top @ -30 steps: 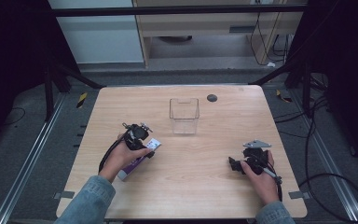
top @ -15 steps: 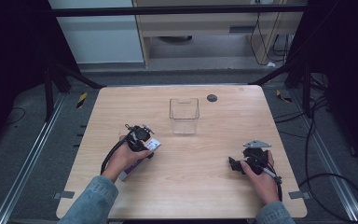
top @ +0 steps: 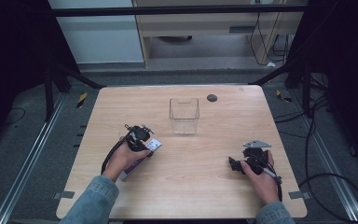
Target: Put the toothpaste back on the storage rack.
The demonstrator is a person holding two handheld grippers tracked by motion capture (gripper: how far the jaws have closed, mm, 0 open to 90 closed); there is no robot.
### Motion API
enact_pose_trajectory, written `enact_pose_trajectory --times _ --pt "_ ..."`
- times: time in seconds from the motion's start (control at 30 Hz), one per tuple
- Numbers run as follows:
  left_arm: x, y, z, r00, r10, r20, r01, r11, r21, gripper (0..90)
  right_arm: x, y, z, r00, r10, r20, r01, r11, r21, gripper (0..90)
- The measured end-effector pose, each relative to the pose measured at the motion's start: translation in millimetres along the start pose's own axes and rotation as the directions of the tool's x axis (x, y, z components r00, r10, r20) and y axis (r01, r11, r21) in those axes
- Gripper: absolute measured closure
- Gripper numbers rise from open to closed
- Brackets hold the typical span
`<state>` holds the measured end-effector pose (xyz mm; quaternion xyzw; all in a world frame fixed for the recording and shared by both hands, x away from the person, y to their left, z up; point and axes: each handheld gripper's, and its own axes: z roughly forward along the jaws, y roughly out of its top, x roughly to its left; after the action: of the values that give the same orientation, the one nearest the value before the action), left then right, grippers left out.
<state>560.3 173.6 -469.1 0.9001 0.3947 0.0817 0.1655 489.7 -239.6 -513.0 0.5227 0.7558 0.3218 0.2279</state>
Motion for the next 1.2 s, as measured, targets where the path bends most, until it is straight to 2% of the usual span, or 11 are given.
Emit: enact_pose_trajectory --times 0.33,0.47,0.6,0.8,0.83,0.93,1.03,1.2 --pt "0.2 -0.5 -0.2 0.9999 0.012 0.005 -0.011 0.9999 -0.007 55.5 0.0 0.0 0.0 1.0 0.0 0.0 0.0 1.0 0.0 0.4" --pt "-0.5 -0.5 -0.6 0.9993 0.033 0.014 -0.033 0.9994 -0.009 59.6 0.0 0.0 0.0 1.0 0.0 0.0 0.0 1.0 0.0 0.4" --pt "0.8 -1.1 -1.8 0.9993 0.02 0.031 -0.02 0.9997 -0.011 64.3 0.1 0.0 0.0 1.0 0.002 -0.001 -0.002 1.0 0.0 0.4" --pt "-0.2 -1.4 -5.6 0.9988 0.026 0.041 -0.025 0.9996 -0.008 73.8 0.0 0.0 0.0 1.0 0.0 0.0 0.0 1.0 0.0 0.4" --pt "0.5 -2.0 -8.8 0.9985 0.021 0.051 -0.02 0.9996 -0.019 76.9 0.0 0.0 0.0 1.0 -0.001 0.0 0.001 1.0 0.0 0.4" --pt "1.0 -3.8 -9.2 0.9985 0.013 0.053 -0.012 0.9994 -0.033 78.0 0.7 1.1 0.7 1.0 0.009 -0.001 -0.009 1.0 0.002 0.4" --pt "-1.2 -7.2 -12.1 0.9994 0.01 0.034 -0.009 0.9988 -0.048 78.6 0.9 1.3 0.8 1.0 0.01 0.0 -0.01 0.9999 0.003 0.4" --pt "-2.1 -8.8 -22.0 0.9995 0.006 0.03 -0.004 0.9962 -0.087 78.9 0.8 1.3 0.9 1.0 0.009 -0.001 -0.009 1.0 0.002 0.4"
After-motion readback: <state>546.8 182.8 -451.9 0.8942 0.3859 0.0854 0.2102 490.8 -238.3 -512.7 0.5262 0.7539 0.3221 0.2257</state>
